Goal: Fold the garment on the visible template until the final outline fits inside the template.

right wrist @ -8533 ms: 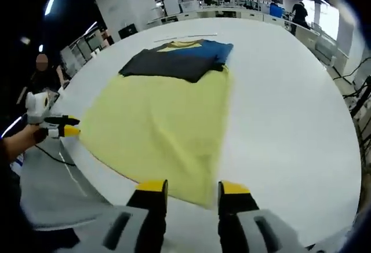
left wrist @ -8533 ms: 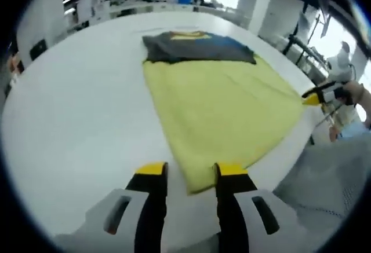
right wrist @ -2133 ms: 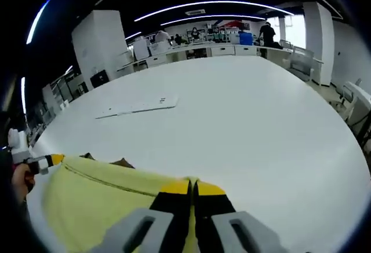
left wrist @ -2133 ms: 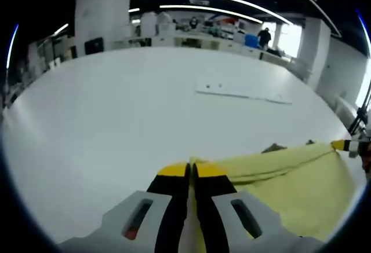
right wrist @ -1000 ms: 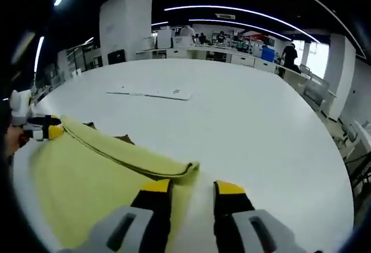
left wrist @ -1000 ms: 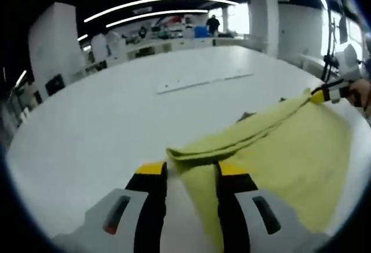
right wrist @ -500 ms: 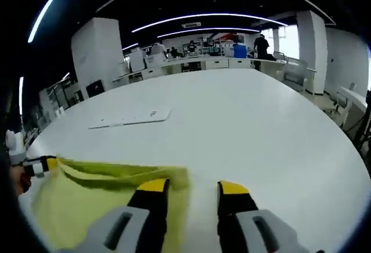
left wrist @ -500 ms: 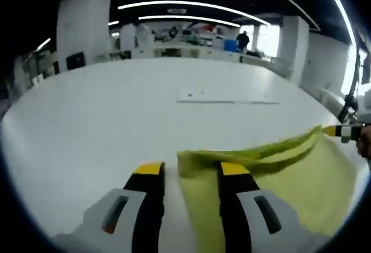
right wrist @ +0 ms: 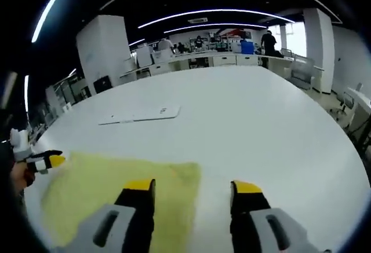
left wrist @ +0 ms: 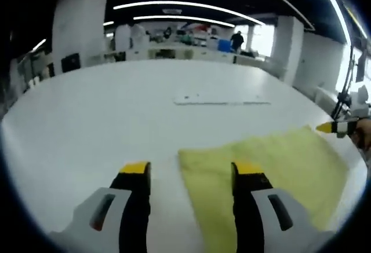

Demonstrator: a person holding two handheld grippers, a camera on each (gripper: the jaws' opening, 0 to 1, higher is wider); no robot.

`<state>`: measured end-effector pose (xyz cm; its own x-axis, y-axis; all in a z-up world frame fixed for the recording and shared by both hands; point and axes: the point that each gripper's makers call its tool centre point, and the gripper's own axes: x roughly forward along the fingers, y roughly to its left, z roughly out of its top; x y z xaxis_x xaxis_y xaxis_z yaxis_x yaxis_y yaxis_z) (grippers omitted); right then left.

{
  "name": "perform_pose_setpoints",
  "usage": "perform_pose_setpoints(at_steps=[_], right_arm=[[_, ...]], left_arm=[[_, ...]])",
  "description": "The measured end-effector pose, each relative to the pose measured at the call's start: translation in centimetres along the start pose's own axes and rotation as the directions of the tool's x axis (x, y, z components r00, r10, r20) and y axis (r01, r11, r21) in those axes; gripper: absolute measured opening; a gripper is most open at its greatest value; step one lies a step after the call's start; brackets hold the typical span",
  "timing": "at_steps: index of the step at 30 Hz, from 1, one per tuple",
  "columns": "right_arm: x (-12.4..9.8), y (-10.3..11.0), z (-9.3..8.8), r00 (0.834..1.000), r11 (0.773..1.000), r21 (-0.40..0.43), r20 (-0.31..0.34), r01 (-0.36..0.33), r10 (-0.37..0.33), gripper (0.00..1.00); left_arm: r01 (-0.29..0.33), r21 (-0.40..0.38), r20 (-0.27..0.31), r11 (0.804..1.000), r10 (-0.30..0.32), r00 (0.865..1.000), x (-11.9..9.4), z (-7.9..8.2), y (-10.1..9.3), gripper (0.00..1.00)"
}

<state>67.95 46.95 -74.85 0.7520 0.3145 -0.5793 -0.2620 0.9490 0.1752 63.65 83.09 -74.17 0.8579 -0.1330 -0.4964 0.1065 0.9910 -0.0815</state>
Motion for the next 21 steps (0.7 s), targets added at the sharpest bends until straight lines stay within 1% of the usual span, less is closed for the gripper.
perform_pose_setpoints(at_steps=[2, 3, 5, 6, 7, 8, 9, 10, 12, 15, 18, 20, 21], right_arm=[[-0.7, 0.5, -0.1, 1.000, 1.000, -0.013, -0.009, -0.016, 0.016, 0.58], [-0.6, 0.6, -0.1, 1.000, 0.999, -0.020, -0.014, -0.027, 0.027, 0.59], [-1.4, 1.0, -0.4, 0.999, 0.999, -0.030, -0.031, -0.038, 0.037, 0.59], [-1.9, 1.2, -0.6, 0.998, 0.998, -0.036, -0.040, -0.048, 0.047, 0.60], [-1.8, 1.2, -0.7, 0.998, 0.998, -0.034, -0.042, -0.050, 0.048, 0.59], [-2.3, 1.4, -1.0, 0.997, 0.998, -0.035, -0.058, -0.057, 0.055, 0.59], [-2.5, 1.5, -1.1, 0.996, 0.998, -0.036, -0.062, -0.059, 0.057, 0.59], [-3.2, 1.9, -1.3, 0.995, 0.997, -0.040, -0.072, -0.068, 0.065, 0.59], [-3.2, 1.9, -1.6, 0.994, 0.996, -0.047, -0.084, -0.074, 0.070, 0.58], [-4.5, 2.2, -2.0, 0.994, 0.995, -0.070, -0.090, -0.074, 0.067, 0.55], [-5.3, 2.2, -2.5, 0.993, 0.994, -0.073, -0.092, -0.080, 0.073, 0.54], [-6.3, 2.7, -3.1, 0.992, 0.993, -0.074, -0.100, -0.088, 0.080, 0.52], [-6.3, 2.4, -3.2, 0.991, 0.993, -0.070, -0.103, -0.091, 0.084, 0.52]], left_arm=[[0.014, 0.009, 0.009, 1.000, -0.015, 1.000, -0.7, 0.2, -0.1, 0.60], [0.033, 0.015, 0.008, 0.999, -0.033, 0.999, -1.2, 0.3, -0.3, 0.62], [0.047, 0.020, 0.004, 0.999, -0.047, 0.999, -2.2, 0.4, -0.7, 0.66], [0.064, 0.028, 0.003, 0.998, -0.064, 0.998, -2.6, 0.2, -1.0, 0.67], [0.076, 0.033, 0.004, 0.997, -0.077, 0.997, -3.0, 0.2, -1.3, 0.69], [0.093, 0.044, -0.002, 0.995, -0.093, 0.996, -3.4, 0.0, -1.5, 0.70], [0.102, 0.053, -0.005, 0.993, -0.102, 0.995, -3.7, -0.1, -1.7, 0.70], [0.116, 0.063, -0.016, 0.991, -0.115, 0.993, -4.2, -0.2, -1.9, 0.69], [0.132, 0.078, -0.029, 0.988, -0.130, 0.991, -4.7, -0.6, -2.1, 0.69], [0.155, 0.091, -0.043, 0.984, -0.152, 0.987, -5.5, -1.0, -2.6, 0.68], [0.170, 0.107, -0.059, 0.980, -0.165, 0.985, -6.2, -1.5, -3.0, 0.66], [0.172, 0.113, -0.069, 0.978, -0.165, 0.984, -6.8, -1.8, -2.9, 0.65], [0.174, 0.116, -0.074, 0.978, -0.166, 0.983, -7.1, -2.1, -2.8, 0.64]])
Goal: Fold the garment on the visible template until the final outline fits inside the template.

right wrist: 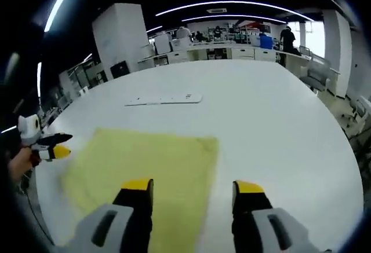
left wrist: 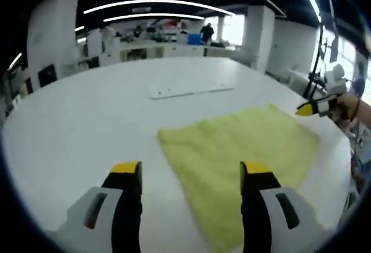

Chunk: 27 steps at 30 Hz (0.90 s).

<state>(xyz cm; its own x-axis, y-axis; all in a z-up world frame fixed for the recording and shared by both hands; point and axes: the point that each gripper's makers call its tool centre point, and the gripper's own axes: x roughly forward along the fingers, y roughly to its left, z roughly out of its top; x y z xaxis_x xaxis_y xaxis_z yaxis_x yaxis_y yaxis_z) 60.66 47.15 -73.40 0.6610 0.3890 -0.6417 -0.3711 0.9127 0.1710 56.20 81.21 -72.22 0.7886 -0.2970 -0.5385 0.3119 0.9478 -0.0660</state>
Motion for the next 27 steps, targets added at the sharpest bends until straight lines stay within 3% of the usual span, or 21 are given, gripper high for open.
perform_pose_setpoints(at_steps=[3, 5, 14, 16, 19, 27], right_arm=[[-0.8, 0.1, -1.0, 1.000, 1.000, 0.009, -0.018, -0.005, 0.005, 0.49], [-1.3, 0.3, -1.9, 0.999, 1.000, 0.029, -0.039, -0.004, 0.005, 0.44], [-2.8, 0.8, -5.4, 0.993, 0.998, 0.059, -0.114, -0.009, 0.015, 0.36], [-3.1, 0.8, -5.9, 0.992, 0.997, 0.071, -0.126, -0.010, 0.019, 0.34], [-3.4, 1.0, -6.5, 0.990, 0.997, 0.080, -0.141, -0.011, 0.022, 0.28], [-4.1, 1.7, -8.2, 0.985, 0.996, 0.084, -0.167, -0.020, 0.034, 0.19]], left_arm=[[-0.001, 0.000, -0.026, 1.000, 0.001, 1.000, -0.7, -1.0, -0.1, 0.62], [0.005, 0.043, -0.099, 0.999, -0.001, 0.995, -1.4, -2.7, -0.5, 0.59], [0.017, 0.019, -0.138, 1.000, -0.014, 0.990, -2.9, -5.4, -2.3, 0.49], [0.008, -0.033, -0.111, 0.999, -0.012, 0.994, -2.9, -5.6, -2.3, 0.42], [0.016, -0.125, -0.117, 0.992, -0.031, 0.993, -3.1, -6.5, -2.4, 0.33], [0.009, -0.193, -0.130, 0.981, -0.035, 0.991, -3.3, -7.3, -2.7, 0.17]])
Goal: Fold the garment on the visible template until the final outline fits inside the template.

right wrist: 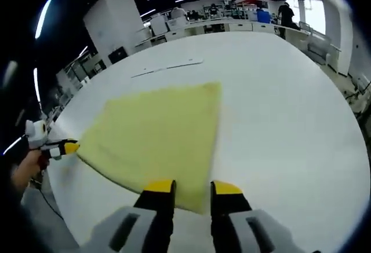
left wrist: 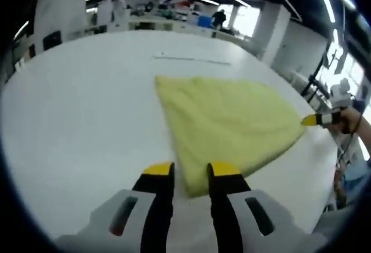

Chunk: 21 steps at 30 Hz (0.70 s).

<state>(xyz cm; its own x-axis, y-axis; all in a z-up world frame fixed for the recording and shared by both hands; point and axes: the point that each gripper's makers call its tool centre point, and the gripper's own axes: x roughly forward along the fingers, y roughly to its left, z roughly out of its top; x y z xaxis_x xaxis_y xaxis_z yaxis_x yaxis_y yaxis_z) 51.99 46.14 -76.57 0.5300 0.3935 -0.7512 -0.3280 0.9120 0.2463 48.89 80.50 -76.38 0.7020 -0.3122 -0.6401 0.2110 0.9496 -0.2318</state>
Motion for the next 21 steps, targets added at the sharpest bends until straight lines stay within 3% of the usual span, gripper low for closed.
perform_pose_setpoints(at_steps=[5, 8, 13, 21], right_arm=[[0.2, 0.1, -0.3, 1.000, 0.999, 0.034, -0.001, -0.012, 0.012, 0.13], [0.3, 0.1, -0.7, 1.000, 0.995, 0.093, -0.019, -0.021, 0.023, 0.09], [0.6, 0.2, -0.9, 1.000, 0.998, 0.067, -0.028, -0.013, 0.015, 0.03], [-0.1, 0.8, -1.6, 0.998, 0.998, 0.061, -0.056, -0.028, 0.032, 0.00]], left_arm=[[-0.003, 0.012, -0.015, 1.000, 0.004, 1.000, 0.1, -0.3, -0.4, 0.10], [0.014, -0.033, -0.030, 0.999, -0.015, 0.999, 0.2, -0.7, -0.7, 0.03], [-0.010, 0.028, -0.040, 1.000, 0.011, 0.999, 0.1, -0.7, -0.7, 0.02], [-0.002, 0.017, -0.058, 1.000, 0.003, 0.998, -0.5, -1.5, -0.9, 0.01]])
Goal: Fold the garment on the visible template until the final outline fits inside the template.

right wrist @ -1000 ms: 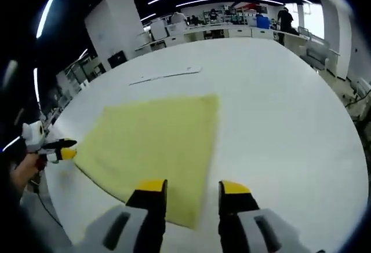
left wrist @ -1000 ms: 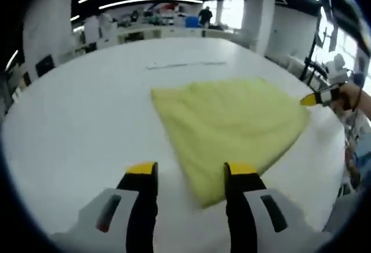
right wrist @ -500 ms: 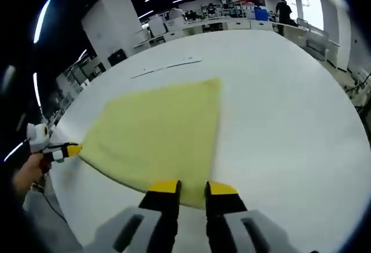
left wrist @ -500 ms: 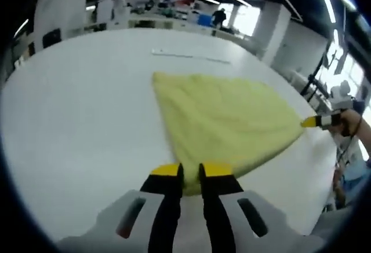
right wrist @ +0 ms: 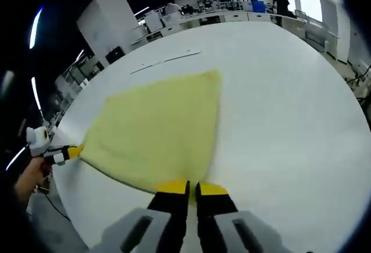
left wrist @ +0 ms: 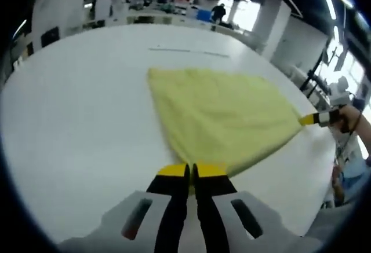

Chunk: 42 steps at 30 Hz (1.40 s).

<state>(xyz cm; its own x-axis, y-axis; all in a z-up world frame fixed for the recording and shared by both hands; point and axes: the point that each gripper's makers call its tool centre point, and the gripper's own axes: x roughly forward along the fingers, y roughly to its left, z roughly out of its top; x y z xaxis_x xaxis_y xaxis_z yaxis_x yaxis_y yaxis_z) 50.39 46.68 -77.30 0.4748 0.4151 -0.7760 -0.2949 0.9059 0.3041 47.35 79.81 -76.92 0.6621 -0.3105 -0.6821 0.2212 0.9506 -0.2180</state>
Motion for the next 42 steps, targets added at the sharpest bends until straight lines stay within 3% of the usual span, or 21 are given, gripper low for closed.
perform_pose_setpoints(at_steps=[8, 19, 27, 32, 39, 42], right_arm=[[-0.5, 0.1, -1.2, 0.999, 1.000, -0.025, -0.032, -0.004, 0.003, 0.00], [-1.0, 0.5, -2.4, 0.999, 0.999, -0.044, -0.035, 0.007, -0.009, 0.00], [-1.0, 0.5, -2.5, 0.999, 0.999, -0.051, -0.030, 0.015, -0.017, 0.00], [-1.1, 0.6, -2.5, 0.999, 0.997, -0.071, -0.030, 0.019, -0.022, 0.01], [-1.4, 0.5, -2.5, 0.999, 0.995, -0.094, -0.028, 0.022, -0.024, 0.09], [-1.9, 0.3, -2.2, 0.999, 0.996, -0.082, -0.005, 0.034, -0.035, 0.26]], left_arm=[[0.026, 0.093, -0.028, 0.995, -0.024, 0.999, -1.3, -1.1, -0.6, 0.00], [0.022, 0.079, -0.013, 0.997, -0.021, 1.000, -2.1, -2.2, -1.1, 0.01], [0.000, 0.089, -0.011, 0.996, 0.001, 1.000, -1.9, -2.1, -1.3, 0.01], [-0.018, 0.077, -0.011, 0.997, 0.019, 1.000, -2.2, -2.3, -1.0, 0.08], [-0.033, 0.092, -0.007, 0.995, 0.034, 0.999, -2.7, -2.5, -0.6, 0.17], [-0.036, 0.082, -0.016, 0.996, 0.038, 0.999, -3.2, -2.6, -0.5, 0.24]])
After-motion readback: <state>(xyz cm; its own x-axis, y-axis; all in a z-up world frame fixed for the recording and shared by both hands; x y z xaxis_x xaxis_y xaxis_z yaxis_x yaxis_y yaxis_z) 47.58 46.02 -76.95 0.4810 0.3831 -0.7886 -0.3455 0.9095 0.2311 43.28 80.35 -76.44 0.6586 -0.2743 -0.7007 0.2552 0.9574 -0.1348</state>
